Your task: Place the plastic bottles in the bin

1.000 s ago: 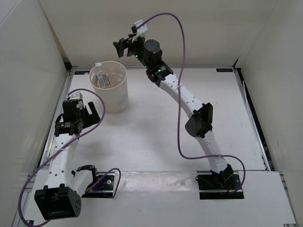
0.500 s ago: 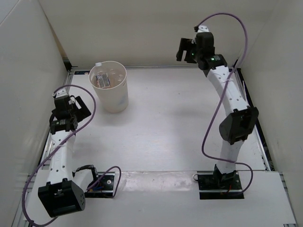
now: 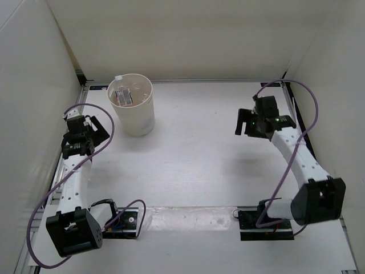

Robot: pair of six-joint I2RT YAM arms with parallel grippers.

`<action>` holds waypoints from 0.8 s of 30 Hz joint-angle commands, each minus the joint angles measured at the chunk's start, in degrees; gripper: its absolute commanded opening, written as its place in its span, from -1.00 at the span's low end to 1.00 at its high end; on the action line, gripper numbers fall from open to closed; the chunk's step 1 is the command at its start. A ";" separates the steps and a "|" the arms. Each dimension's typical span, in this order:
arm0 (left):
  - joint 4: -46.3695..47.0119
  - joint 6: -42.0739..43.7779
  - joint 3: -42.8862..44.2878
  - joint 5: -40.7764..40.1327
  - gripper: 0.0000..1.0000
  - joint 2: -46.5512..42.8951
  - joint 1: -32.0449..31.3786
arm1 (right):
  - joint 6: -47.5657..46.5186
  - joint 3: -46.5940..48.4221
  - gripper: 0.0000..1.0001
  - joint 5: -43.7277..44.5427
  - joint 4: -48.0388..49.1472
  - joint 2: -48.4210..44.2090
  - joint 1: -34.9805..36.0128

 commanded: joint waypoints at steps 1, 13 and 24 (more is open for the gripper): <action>0.21 -0.51 -0.86 0.15 1.00 -0.84 -1.04 | -5.20 -4.31 0.80 6.05 4.66 -8.06 3.60; -0.07 0.28 -0.86 2.09 1.00 1.27 -1.04 | -14.51 -14.95 0.80 7.81 4.15 -21.33 0.45; 9.77 2.91 -8.14 -0.29 1.00 -1.63 -1.30 | -15.57 -16.09 0.80 6.05 6.85 -21.43 -0.17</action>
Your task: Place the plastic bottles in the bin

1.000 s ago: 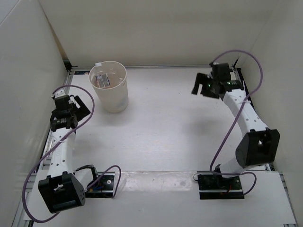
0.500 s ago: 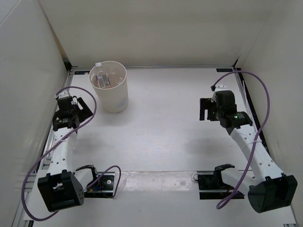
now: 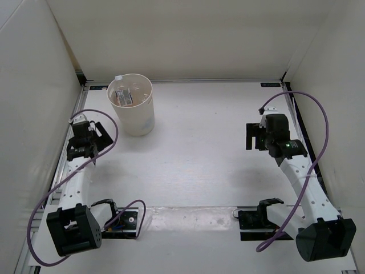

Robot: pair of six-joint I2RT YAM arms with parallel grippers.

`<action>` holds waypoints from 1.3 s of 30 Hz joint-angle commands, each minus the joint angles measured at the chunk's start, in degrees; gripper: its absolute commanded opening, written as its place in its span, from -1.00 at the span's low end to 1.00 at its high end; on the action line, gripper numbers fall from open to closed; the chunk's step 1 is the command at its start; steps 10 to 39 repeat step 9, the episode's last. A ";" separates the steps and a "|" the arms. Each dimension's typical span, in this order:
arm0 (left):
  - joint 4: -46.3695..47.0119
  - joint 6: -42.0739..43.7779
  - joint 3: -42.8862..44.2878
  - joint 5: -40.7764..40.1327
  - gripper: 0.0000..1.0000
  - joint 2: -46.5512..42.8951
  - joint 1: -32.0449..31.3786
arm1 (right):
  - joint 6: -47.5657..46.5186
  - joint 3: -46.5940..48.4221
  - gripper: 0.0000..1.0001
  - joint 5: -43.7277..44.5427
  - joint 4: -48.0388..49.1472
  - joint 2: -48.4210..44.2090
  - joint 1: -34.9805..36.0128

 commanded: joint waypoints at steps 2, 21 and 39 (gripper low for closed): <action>7.43 1.80 -3.13 -0.38 1.00 -3.27 -0.36 | -1.17 -0.40 0.80 -0.86 5.13 0.66 1.14; 5.85 3.46 -3.30 -0.46 1.00 -5.20 -0.36 | -4.86 -0.14 0.80 -1.13 9.79 4.61 2.11; 5.85 3.46 -3.30 -0.46 1.00 -5.20 -0.36 | -4.86 -0.14 0.80 -1.13 9.79 4.61 2.11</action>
